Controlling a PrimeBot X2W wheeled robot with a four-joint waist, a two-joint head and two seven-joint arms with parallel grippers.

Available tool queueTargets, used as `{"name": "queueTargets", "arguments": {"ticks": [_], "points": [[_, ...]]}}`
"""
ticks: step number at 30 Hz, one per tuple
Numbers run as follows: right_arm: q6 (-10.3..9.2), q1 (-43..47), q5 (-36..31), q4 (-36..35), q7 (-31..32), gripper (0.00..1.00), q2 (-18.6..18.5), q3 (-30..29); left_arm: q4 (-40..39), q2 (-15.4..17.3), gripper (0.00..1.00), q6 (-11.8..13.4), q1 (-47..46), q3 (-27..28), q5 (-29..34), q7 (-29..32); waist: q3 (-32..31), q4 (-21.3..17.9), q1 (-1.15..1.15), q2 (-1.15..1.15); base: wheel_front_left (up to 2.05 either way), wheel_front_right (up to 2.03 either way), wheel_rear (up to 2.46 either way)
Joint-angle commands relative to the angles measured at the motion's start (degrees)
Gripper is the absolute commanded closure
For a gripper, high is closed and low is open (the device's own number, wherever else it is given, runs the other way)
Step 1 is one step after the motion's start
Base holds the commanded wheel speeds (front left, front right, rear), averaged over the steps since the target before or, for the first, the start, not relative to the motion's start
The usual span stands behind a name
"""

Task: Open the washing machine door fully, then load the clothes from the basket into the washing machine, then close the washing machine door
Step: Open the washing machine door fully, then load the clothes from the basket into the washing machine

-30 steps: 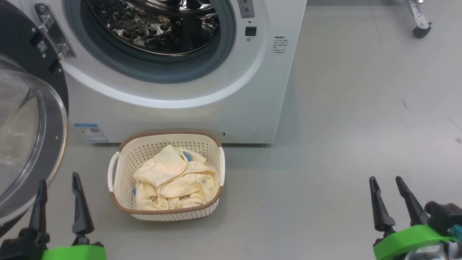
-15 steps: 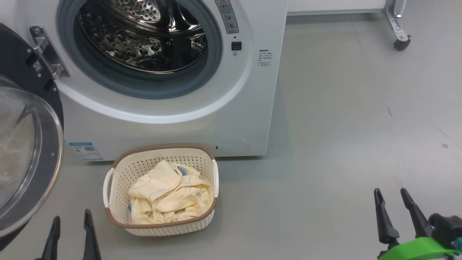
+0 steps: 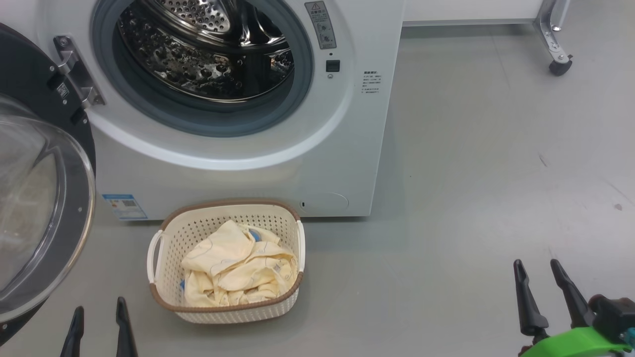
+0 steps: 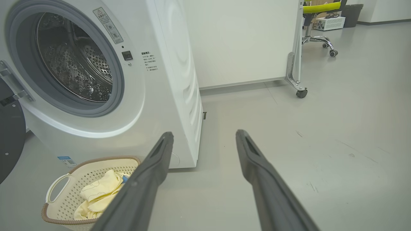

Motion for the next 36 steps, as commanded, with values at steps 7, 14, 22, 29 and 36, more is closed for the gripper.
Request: {"name": "queueTargets", "arguments": {"ticks": [7,14,22,29,36], "points": [[-0.15,-1.6,-0.1,-1.9,-0.6,0.00,-0.6,1.1,-0.3,0.3,0.00,-0.8,-1.7,1.5,0.6,-0.4,0.2,0.0,0.00,0.00,0.00,0.00,0.00],[-0.15,-1.7,0.1,-1.8,-0.6,0.00,-0.7,1.3,0.7,0.3,0.00,-1.6,-1.8,0.9,1.0,-0.4,0.3,-0.1,0.00,0.00,0.17,-0.17,0.00],[-0.15,-1.8,0.1,-2.0,-0.6,0.00,-0.7,1.2,1.4,0.3,0.00,-1.9,-2.1,0.7,0.7,-0.4,0.8,-0.1,0.00,0.00,1.08,-1.08,0.00],[-0.15,-2.2,0.2,-1.9,-0.6,0.00,-0.6,1.3,1.6,0.3,0.00,-2.0,-2.6,0.7,0.9,-0.4,1.3,-0.2,0.00,0.00,1.47,-1.47,0.00],[-0.15,-2.5,0.2,-1.7,-0.6,0.00,-0.6,1.4,1.0,0.3,0.00,-1.0,-2.9,0.6,1.5,-0.4,1.6,-0.3,0.00,0.00,1.08,-1.08,0.00]]}}
